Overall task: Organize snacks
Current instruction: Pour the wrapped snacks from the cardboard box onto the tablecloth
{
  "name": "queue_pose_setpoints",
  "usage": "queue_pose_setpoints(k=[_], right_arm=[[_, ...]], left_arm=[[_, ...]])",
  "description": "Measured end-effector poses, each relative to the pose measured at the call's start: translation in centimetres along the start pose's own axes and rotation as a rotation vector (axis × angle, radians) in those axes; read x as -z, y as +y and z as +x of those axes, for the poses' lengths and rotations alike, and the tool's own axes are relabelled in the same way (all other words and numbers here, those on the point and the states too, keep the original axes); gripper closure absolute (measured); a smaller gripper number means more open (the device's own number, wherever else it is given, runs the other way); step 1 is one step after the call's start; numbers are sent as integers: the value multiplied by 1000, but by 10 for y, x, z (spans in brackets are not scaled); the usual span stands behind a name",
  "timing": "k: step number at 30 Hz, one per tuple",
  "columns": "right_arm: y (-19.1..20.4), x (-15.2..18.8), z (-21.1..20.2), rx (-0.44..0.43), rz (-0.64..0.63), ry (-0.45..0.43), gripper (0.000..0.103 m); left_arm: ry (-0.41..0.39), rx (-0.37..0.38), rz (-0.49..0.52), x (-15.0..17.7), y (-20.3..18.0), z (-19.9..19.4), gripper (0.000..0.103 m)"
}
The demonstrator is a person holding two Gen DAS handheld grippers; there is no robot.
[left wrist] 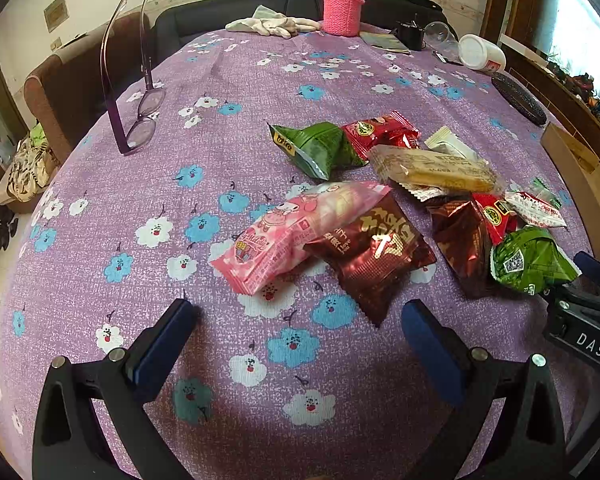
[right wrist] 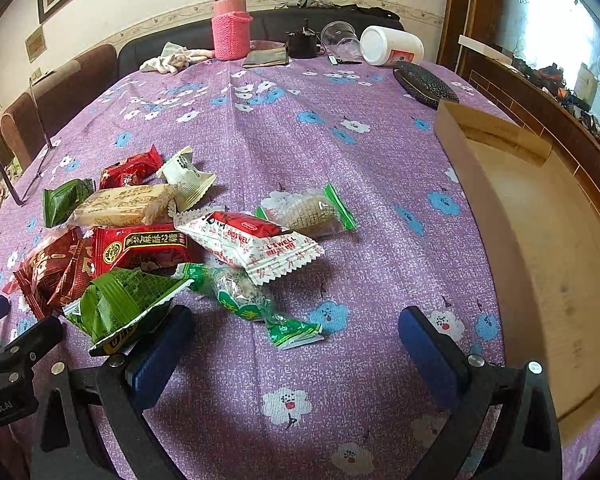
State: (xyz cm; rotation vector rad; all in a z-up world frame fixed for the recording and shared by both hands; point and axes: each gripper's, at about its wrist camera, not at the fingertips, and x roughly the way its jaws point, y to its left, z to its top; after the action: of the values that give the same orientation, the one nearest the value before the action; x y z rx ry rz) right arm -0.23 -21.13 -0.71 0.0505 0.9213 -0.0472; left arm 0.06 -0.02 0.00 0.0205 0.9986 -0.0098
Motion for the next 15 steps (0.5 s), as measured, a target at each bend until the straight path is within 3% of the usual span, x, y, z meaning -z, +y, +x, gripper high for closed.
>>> queue_pose_setpoints(k=[15], right_arm=[[1,1,0,1,1,0,1]], left_arm=[[0,-1,0,0,0,0,0]])
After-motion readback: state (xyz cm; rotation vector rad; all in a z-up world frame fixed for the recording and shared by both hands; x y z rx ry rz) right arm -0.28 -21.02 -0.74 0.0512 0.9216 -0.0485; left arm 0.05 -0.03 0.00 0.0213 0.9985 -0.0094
